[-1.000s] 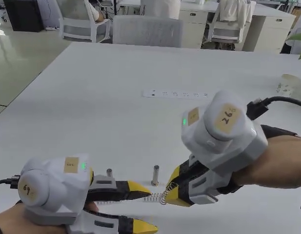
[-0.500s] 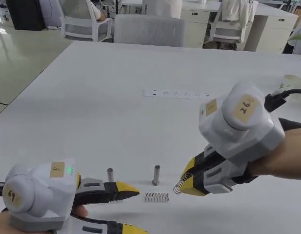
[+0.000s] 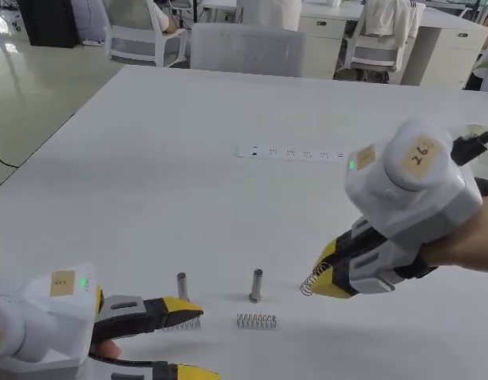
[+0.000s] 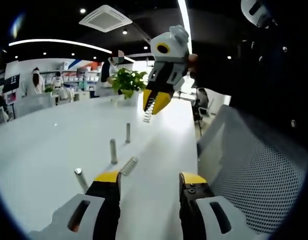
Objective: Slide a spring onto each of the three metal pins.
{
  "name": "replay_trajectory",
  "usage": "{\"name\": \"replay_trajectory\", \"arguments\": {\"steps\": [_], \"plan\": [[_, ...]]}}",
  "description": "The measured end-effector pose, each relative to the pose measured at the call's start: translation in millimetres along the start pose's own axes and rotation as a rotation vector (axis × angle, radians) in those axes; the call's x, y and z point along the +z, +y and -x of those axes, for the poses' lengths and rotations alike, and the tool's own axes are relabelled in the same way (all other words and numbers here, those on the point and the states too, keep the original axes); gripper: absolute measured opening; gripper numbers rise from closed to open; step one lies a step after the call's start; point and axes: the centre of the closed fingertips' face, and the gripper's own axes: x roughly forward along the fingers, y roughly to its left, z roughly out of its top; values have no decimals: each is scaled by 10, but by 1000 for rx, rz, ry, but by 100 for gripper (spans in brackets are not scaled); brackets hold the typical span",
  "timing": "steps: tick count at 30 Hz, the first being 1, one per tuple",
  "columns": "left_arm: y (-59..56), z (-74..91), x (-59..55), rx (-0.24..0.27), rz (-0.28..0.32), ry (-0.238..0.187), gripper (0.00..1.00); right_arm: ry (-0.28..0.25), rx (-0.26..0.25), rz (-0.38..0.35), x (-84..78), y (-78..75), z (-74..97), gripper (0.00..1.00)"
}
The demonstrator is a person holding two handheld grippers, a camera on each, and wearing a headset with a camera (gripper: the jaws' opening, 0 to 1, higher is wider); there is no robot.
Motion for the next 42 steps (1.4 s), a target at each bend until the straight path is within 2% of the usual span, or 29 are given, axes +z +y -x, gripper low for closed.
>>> {"name": "replay_trajectory", "arguments": {"steps": [22,25,33,42], "plan": [[195,260,-51,137,63,-39,52,45,-64,-8,-93,-347,90,8],[204,271,-42,148,68,-45,54,57,-67,-8,-112,-386,84,8],[225,283,-39,166,72,-48,58,133,-100,0,-284,-565,22,8],[241,289,-36,176,71,-46,60,151,-84,-16,-325,-639,-75,8]]}}
